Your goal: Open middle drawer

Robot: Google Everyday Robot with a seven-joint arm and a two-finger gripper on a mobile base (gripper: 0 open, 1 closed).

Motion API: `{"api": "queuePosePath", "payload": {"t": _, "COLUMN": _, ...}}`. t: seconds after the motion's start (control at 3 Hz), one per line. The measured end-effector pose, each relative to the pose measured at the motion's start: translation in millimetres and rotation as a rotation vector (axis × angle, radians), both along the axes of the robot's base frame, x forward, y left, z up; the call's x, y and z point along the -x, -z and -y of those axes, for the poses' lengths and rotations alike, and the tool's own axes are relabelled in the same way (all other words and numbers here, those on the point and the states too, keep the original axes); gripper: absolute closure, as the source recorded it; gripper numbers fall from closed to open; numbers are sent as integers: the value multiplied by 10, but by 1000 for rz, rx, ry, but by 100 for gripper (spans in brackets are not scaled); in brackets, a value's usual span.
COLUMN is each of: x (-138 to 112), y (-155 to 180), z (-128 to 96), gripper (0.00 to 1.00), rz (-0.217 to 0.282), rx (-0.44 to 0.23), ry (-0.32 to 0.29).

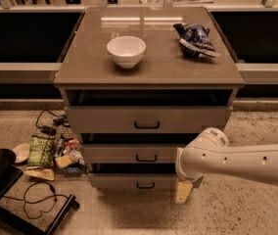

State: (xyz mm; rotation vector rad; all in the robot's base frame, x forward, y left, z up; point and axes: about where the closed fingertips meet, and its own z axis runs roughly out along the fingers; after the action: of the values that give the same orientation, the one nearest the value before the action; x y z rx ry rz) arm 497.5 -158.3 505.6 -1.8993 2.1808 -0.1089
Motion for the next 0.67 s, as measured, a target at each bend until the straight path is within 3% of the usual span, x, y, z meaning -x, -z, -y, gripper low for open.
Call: {"api": "queuePosePath", "payload": {"t": 0.67, "x": -624, "y": 402, "z": 120, "gripper": 0, "rz": -8, "rx": 60, "ry": -15}}
